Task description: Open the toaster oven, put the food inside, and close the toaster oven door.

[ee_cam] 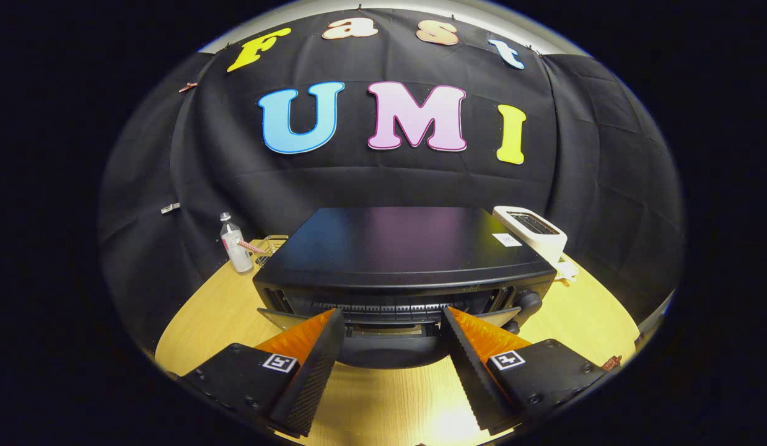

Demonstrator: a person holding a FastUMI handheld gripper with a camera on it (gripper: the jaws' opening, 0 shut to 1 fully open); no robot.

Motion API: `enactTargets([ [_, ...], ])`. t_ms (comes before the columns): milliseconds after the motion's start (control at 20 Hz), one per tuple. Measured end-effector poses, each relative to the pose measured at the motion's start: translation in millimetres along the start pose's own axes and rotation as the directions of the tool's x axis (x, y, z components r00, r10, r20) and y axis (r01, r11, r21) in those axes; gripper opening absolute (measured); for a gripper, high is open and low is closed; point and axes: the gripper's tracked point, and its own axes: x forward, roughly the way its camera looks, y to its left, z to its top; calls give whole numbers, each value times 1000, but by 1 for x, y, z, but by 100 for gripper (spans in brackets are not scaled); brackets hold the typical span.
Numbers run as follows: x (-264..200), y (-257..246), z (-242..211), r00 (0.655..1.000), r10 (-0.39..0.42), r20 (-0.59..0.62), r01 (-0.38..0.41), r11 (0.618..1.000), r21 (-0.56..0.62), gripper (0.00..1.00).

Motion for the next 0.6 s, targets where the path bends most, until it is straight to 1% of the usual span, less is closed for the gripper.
enactTargets([
  [300, -22, -2, -27, 999, 26, -34, -25, 999, 27, 97],
  [600, -39, -2, -50, 998, 25, -55, -25, 1000, 4, 96],
])
